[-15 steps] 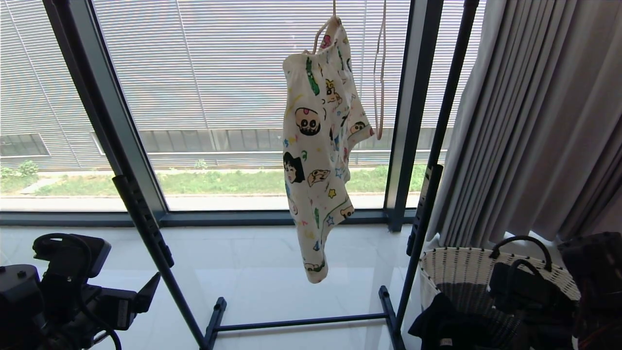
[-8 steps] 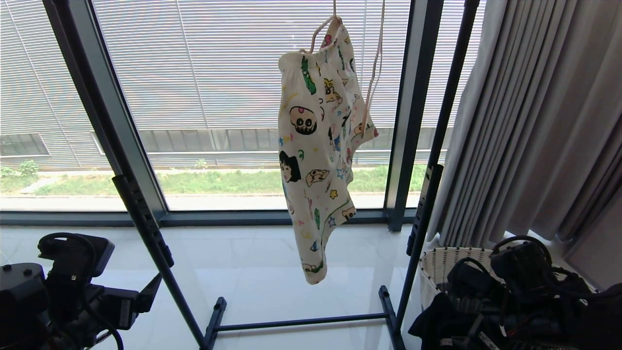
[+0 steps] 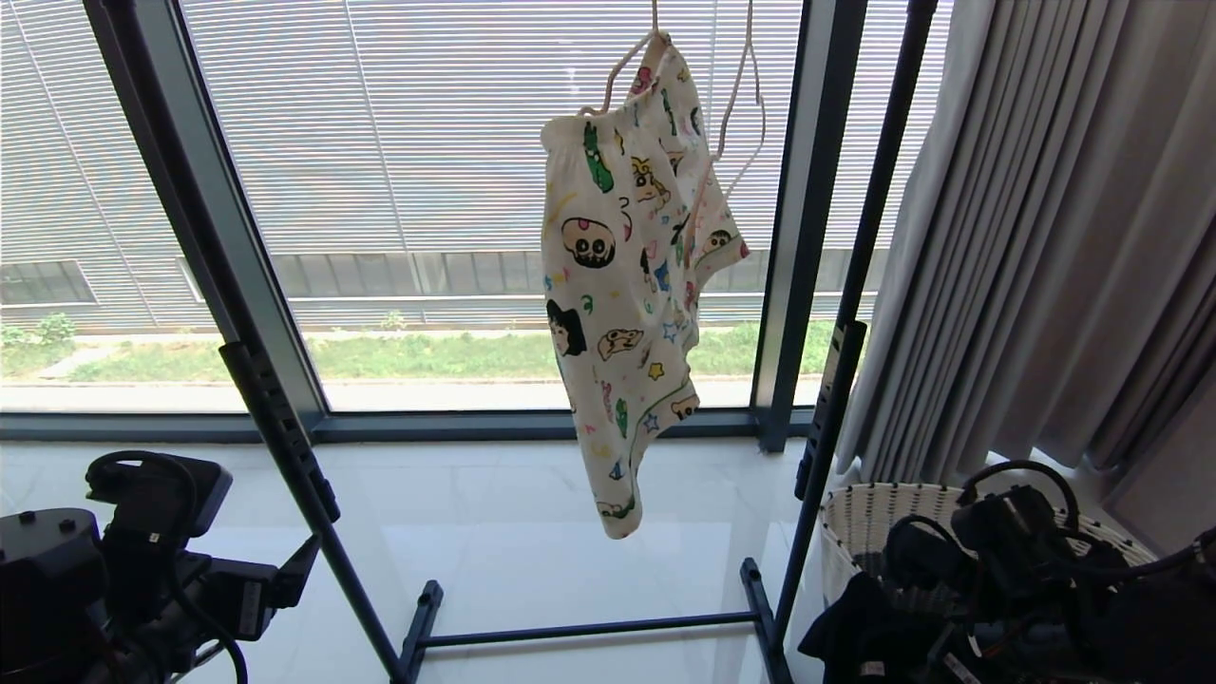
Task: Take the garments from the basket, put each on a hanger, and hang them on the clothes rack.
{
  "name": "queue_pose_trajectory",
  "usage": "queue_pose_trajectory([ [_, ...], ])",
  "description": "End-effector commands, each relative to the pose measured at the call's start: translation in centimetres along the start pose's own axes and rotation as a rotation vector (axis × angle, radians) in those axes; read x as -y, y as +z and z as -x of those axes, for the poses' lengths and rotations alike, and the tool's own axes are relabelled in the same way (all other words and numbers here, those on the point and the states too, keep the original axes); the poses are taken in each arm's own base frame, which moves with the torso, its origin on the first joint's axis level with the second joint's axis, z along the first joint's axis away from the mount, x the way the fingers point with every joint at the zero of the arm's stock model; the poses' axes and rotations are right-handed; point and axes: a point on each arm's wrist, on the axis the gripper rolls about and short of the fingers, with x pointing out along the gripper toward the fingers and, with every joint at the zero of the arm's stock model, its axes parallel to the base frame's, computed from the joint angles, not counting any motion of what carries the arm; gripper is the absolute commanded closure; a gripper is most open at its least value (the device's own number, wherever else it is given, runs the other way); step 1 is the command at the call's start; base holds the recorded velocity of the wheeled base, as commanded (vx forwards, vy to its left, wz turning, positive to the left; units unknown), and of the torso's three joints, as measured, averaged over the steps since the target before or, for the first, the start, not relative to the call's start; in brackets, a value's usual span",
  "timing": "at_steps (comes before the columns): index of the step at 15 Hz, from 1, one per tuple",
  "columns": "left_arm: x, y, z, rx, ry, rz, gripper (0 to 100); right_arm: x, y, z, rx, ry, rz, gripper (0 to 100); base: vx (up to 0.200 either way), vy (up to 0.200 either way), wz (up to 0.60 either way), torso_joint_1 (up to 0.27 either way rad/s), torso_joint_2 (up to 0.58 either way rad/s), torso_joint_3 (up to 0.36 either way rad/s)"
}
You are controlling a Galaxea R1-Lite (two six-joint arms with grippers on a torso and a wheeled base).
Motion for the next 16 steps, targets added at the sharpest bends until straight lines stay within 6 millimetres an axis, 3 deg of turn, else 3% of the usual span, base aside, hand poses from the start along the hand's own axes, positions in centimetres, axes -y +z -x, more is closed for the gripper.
queue_pose_trajectory([
  [1,0.0,0.0,0.0,0.001,0.002,0.002,0,0.1,0.0,-0.3,0.005,-0.005,-0.004,0,0.000,0.000,0.00,0.000,0.00,0.000],
  [5,0.0,0.1,0.0,0.003,0.002,0.002,0,-0.1,-0.1,-1.2,0.039,-0.018,-0.008,0,0.000,0.000,0.00,0.000,0.00,0.000],
  [6,0.0,0.1,0.0,0.002,0.003,0.001,0,-0.2,-0.4,-1.2,0.034,-0.019,-0.008,100,0.000,0.000,0.00,0.000,0.00,0.000],
  [12,0.0,0.1,0.0,0.003,0.002,0.002,0,-0.3,-0.2,-0.9,0.091,-0.037,-0.012,100,0.000,0.000,0.00,0.000,0.00,0.000],
  [16,0.2,0.0,0.0,0.002,-0.011,-0.006,0,0.6,0.9,2.3,0.228,-0.092,-0.005,100,0.000,0.000,0.00,0.000,0.00,0.000],
])
